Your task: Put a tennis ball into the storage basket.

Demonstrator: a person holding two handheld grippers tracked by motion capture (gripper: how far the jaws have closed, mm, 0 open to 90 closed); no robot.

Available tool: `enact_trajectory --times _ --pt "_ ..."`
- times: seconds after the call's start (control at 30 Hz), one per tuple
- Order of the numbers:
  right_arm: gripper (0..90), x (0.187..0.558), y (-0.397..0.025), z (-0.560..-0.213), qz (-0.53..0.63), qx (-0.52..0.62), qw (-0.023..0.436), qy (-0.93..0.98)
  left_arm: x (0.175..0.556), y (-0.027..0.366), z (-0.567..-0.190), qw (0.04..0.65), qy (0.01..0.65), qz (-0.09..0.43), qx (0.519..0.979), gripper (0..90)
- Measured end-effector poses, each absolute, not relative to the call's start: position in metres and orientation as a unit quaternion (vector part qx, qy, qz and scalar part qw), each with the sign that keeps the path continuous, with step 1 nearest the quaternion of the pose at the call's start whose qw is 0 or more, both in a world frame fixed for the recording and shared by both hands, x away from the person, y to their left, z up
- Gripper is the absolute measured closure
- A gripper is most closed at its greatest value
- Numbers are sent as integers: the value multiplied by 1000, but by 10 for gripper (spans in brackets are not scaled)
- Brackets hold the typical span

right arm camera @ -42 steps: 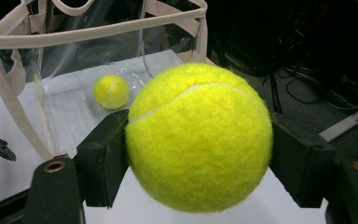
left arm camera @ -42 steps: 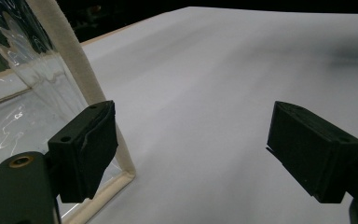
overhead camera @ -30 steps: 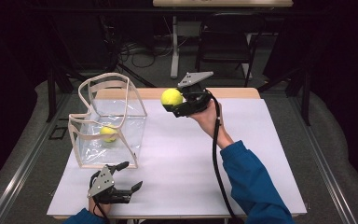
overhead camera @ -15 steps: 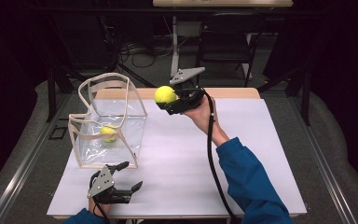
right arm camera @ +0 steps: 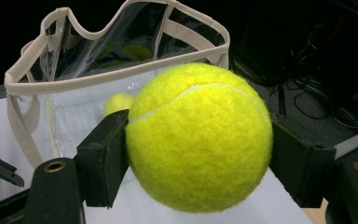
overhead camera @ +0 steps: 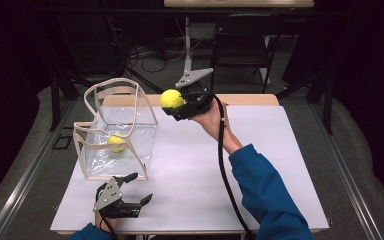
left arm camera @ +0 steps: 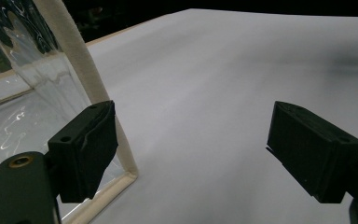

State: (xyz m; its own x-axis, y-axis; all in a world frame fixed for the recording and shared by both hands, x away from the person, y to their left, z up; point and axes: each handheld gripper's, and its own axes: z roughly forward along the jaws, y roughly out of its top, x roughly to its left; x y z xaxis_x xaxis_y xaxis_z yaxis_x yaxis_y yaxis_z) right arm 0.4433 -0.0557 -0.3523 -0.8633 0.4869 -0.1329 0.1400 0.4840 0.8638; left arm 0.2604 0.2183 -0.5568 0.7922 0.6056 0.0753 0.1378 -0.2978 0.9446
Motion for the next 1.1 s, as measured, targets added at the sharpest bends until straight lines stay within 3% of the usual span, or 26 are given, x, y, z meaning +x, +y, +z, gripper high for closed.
enact_trajectory --times 1.1 --pt "263 446 -33 -339 478 171 182 842 260 218 -556 541 240 218 776 158"
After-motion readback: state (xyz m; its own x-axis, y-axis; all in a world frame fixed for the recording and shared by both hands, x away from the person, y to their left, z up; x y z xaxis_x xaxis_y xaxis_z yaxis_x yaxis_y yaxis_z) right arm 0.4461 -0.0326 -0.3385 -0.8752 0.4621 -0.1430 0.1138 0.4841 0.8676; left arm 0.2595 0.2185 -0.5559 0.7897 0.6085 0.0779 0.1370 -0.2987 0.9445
